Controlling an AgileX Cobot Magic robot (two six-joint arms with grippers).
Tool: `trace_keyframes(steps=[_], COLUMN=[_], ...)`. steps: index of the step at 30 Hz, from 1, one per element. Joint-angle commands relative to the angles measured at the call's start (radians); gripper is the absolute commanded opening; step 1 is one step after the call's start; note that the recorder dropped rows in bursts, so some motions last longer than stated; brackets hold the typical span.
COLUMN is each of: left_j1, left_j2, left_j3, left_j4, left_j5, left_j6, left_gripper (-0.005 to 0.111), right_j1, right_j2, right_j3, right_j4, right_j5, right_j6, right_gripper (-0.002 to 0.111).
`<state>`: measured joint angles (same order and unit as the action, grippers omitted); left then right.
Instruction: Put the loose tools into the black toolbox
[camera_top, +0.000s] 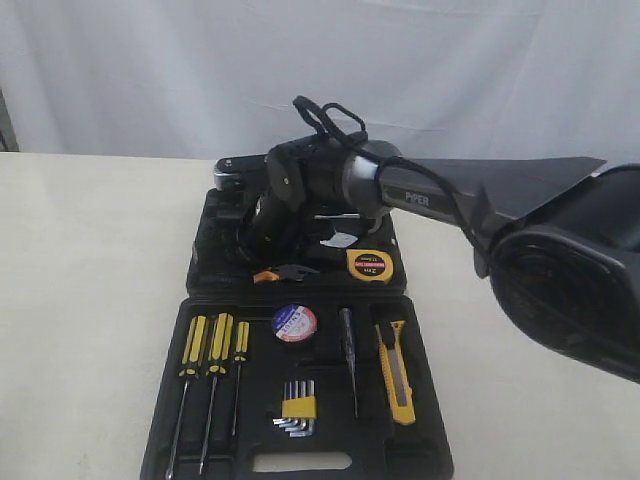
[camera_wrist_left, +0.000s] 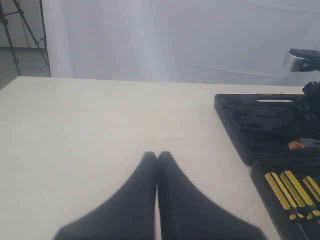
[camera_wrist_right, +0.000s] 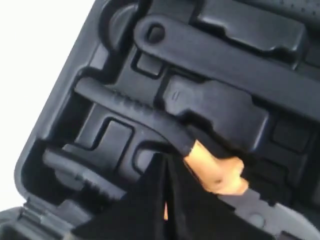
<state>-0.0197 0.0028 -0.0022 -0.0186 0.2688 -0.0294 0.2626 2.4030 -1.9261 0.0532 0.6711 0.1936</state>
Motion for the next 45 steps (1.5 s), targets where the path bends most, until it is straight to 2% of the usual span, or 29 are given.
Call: trace_keyframes(steps=[1,3,9,17,30,38,45], left_j1=[-0.002,-0.002,-0.002,-0.002,-0.002,-0.002,-0.002], left_j2=[-0.003,-0.003,-0.003,-0.003,-0.003,-0.003,-0.003], left_j3=[0.002,0.002,0.002,0.002,0.002,0.002,0.002], left_j4=[-0.002,-0.002,-0.002,-0.002,-0.002,-0.002,-0.002], left_j5=[0.0,0.0,0.0,0.0,0.0,0.0,0.0], left_j6=[-0.001,-0.001,-0.001,-0.001,-0.001,-0.001,-0.001], left_gripper=[0.0,0.0,0.0,0.0,0.0,0.0,0.0], right_j1=[-0.003,-0.003,-0.005,-0.005,-0.005,-0.003,-0.003], right_j2=[0.023,0.017,-0.039,-0.104,-0.351,-0.668,-1.002], right_j3=[-0.003,-0.003,-0.003,-0.003,0.002,0.233,0.548], right_j4=[-0.165,-0.206,-0.126,-0.126,-0.132,-0.143,-0.175], right_j5=[0.111,0.157,0.09,0.115,0.461,0.458,0.465], right_j6=[0.032,0.037,-0.001,-0.022,-0.112,-0.116,-0.13], right_gripper=[-0.001,-0.001,-0.001,-0.001,-0.001,-0.001,-0.001])
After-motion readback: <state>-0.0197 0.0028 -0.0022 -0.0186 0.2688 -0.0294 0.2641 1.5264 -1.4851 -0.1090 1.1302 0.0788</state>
